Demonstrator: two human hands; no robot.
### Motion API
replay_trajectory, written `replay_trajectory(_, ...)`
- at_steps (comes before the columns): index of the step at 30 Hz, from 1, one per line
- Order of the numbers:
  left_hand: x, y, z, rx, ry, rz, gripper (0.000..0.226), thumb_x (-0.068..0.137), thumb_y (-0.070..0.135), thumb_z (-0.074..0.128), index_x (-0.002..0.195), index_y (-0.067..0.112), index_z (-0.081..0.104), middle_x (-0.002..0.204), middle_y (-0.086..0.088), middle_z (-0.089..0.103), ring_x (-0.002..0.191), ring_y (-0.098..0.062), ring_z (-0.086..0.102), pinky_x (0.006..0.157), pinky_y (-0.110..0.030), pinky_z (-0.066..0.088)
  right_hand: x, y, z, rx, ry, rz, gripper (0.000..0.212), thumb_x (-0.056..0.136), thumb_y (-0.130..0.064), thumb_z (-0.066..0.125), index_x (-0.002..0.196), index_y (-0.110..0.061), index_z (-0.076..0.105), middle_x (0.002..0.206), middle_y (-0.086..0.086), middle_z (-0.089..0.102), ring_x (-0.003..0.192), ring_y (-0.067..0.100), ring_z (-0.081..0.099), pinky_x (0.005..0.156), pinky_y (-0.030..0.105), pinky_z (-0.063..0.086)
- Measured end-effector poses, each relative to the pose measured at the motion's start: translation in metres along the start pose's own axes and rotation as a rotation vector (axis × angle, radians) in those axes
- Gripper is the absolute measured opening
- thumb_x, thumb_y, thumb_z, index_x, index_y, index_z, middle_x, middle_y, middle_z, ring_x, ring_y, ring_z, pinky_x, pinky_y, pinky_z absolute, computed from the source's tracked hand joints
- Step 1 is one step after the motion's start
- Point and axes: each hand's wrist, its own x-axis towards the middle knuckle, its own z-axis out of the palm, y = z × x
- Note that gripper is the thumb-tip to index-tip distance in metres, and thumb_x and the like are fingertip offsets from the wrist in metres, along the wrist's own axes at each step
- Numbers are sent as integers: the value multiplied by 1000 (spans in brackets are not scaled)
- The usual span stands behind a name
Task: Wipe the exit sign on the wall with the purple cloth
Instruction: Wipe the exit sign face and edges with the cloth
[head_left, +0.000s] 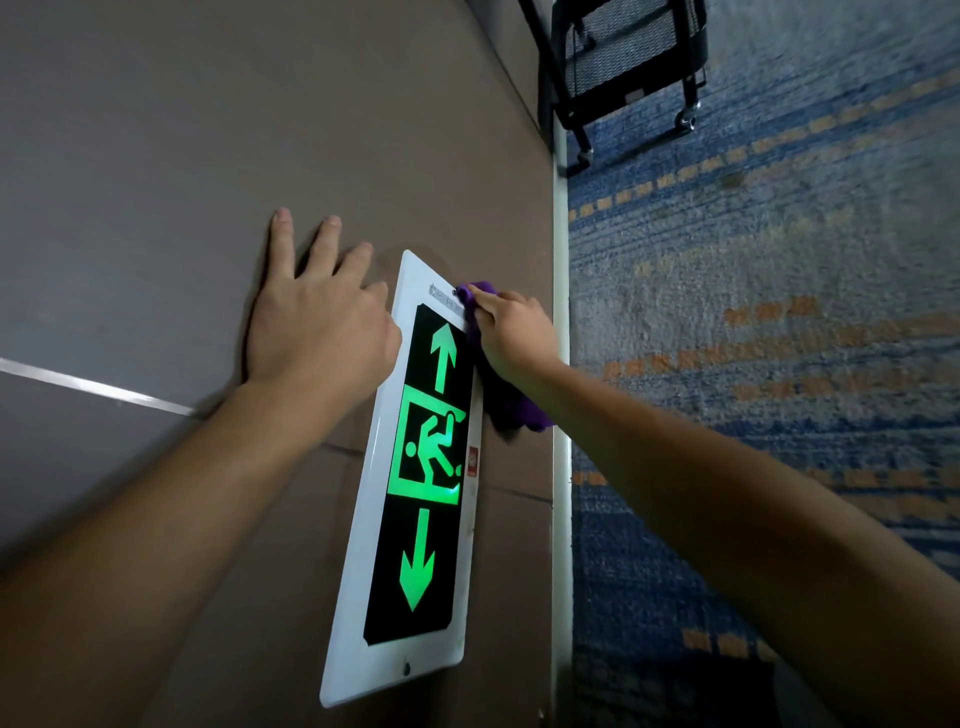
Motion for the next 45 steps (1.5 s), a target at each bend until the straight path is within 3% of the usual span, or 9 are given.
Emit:
replay_trajectory(5,-8,6,3,81,-63,17,63,98,47,33,153,20,45,164,-5,34,156,-33,16,123,-61,6,-19,6,11,-28,-29,142,43,110,-33,30,142,-26,58,116,11,63,110,33,56,76,35,37)
replay_trajectory(10,-14,9,4,96,-94,22,69,99,52,22,159,19,34,168,-5,25,157,-32,10,124,-59,4,-43,-3,11,88,-52,227,38,106,-36,33,121,-26,66,102,5,54,97,29,61,76,36,51)
replay_trajectory(20,-27,13,-2,118,-135,43,63,103,41,20,160,17,27,170,-6,20,158,-34,7,124,-59,4,-102,-14,20,40,-65,220,37,109,-40,32,133,-26,57,97,0,50,93,20,52,70,32,39)
replay_trajectory(24,-36,14,-1,143,-170,71,66,99,31,24,162,12,22,170,-11,17,157,-38,6,125,-58,3,-126,-18,21,30,-60,188,43,109,-37,35,149,-26,48,101,1,50,95,21,49,73,33,44)
replay_trajectory(27,-46,17,-4,120,-172,76,67,98,30,25,162,8,21,170,-14,16,157,-40,7,126,-55,5,-146,-22,23,36,-80,173,47,109,-36,37,156,-27,43,108,5,56,100,23,51,79,37,51)
replay_trajectory(31,-55,22,-5,108,-199,101,71,94,29,16,161,7,21,169,-15,17,157,-39,6,126,-53,6,-166,-23,23,40,-82,173,49,109,-35,40,158,-26,41,112,7,58,100,22,50,75,34,47)
replay_trajectory(34,-55,19,-5,79,-190,77,66,98,31,24,161,9,25,169,-15,16,157,-39,6,127,-52,4,-170,-24,22,53,-86,153,49,110,-36,40,158,-26,41,112,5,58,99,19,49,73,32,43)
replay_trajectory(38,-55,17,-4,68,-181,48,66,97,33,27,159,11,31,169,-16,19,157,-40,7,127,-52,4,-143,-21,20,83,-67,153,47,110,-34,41,156,-27,44,114,5,58,106,23,52,83,36,51)
replay_trajectory(45,-55,18,-1,105,-140,63,69,94,35,27,158,9,33,166,-13,27,155,-41,13,126,-53,9,-74,-14,12,48,-64,178,40,110,-34,34,145,-28,54,102,0,45,110,30,52,76,33,34)
